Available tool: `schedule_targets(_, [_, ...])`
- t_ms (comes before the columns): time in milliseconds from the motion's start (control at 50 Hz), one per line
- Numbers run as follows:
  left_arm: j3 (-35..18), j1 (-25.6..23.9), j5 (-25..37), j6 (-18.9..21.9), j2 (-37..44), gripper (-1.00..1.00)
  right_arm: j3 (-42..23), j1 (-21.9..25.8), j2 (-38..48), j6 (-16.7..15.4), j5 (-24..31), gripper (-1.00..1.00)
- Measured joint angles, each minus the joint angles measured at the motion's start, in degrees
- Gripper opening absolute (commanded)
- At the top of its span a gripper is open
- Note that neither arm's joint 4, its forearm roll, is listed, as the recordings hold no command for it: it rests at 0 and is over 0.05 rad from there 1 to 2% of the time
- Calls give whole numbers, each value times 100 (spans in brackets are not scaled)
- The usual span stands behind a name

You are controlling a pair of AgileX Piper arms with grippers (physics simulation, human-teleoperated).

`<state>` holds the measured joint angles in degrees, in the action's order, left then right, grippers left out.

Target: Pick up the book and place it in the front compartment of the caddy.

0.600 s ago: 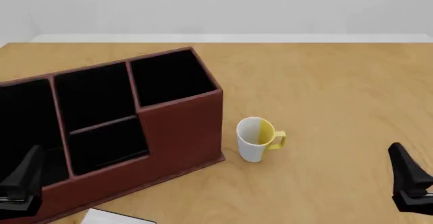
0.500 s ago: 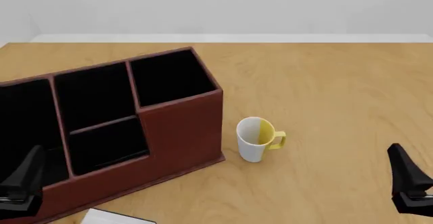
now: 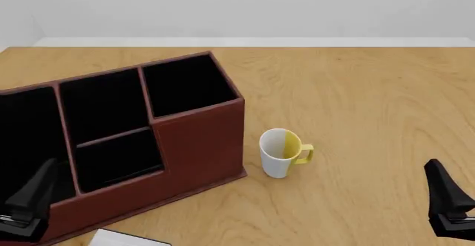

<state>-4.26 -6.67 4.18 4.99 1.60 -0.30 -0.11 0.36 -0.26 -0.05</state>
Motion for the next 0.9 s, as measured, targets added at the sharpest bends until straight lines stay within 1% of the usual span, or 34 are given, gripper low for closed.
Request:
schedule_targets(280, [-530,-741,124,205,679,100,17,2,-17,8,-15,100])
schedule_targets(360, [-711,-945,164,342,898,100,19,2,-20,6,-18,100])
schedule_targets(620, [-1428,-1834,384,692,1808,100,23,2,-23,4,-22,100])
schedule_targets(820, [-2070,-2534,712,1056,2577,100,24,1,-24,1,-24,100])
schedule_targets(900, [-2286,-2787,840,1140,2881,100,25,1,-24,3,-25,100])
